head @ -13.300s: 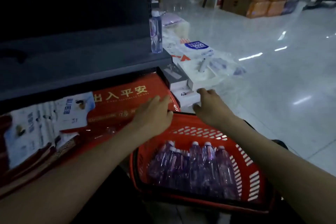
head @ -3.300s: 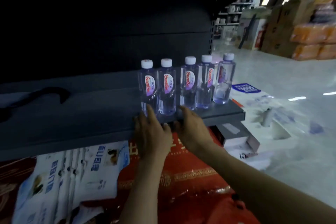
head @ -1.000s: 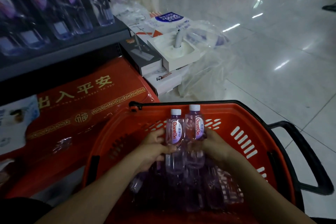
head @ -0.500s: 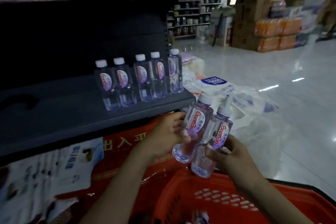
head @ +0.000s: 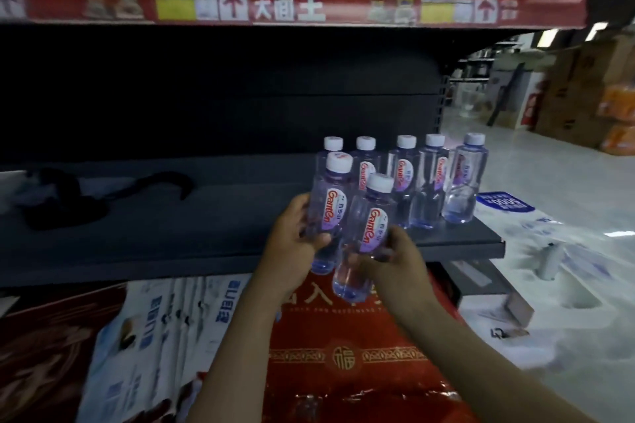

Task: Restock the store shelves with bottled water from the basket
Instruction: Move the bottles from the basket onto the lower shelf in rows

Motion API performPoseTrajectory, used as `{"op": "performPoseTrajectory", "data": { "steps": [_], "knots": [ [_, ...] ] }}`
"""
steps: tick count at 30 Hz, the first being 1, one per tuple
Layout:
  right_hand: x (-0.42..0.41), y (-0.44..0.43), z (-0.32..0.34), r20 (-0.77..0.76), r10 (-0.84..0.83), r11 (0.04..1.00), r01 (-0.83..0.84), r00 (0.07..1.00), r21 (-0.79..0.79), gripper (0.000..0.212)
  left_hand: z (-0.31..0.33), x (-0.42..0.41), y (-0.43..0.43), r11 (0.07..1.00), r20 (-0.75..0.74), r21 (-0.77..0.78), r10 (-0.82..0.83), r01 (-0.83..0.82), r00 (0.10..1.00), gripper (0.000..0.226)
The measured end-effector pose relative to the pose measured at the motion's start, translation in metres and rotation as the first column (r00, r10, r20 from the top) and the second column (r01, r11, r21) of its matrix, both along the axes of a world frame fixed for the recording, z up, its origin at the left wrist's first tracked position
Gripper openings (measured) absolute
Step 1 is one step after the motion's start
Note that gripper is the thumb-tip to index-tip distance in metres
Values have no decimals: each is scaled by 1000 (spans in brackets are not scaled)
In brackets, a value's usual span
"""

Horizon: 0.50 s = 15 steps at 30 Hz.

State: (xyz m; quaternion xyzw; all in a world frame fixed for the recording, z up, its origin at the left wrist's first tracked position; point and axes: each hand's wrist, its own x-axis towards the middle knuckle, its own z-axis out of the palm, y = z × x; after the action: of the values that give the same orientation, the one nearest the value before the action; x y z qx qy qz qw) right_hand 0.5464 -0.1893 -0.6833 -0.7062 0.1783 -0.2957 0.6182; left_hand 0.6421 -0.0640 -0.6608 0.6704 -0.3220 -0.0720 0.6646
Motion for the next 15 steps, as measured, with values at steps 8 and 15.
{"op": "performPoseTrajectory", "data": {
  "steps": [8, 15],
  "knots": [
    [85, 36, 4, 18, 76, 995, -75, 997, -72, 39, -14, 58, 26, 970, -33, -125, 204, -206, 978, 53],
    [109, 45, 11, 67, 95, 987, -85, 993, -136, 34, -21, 80, 33, 956, -34, -185, 228, -230, 973, 49]
  ]
}}
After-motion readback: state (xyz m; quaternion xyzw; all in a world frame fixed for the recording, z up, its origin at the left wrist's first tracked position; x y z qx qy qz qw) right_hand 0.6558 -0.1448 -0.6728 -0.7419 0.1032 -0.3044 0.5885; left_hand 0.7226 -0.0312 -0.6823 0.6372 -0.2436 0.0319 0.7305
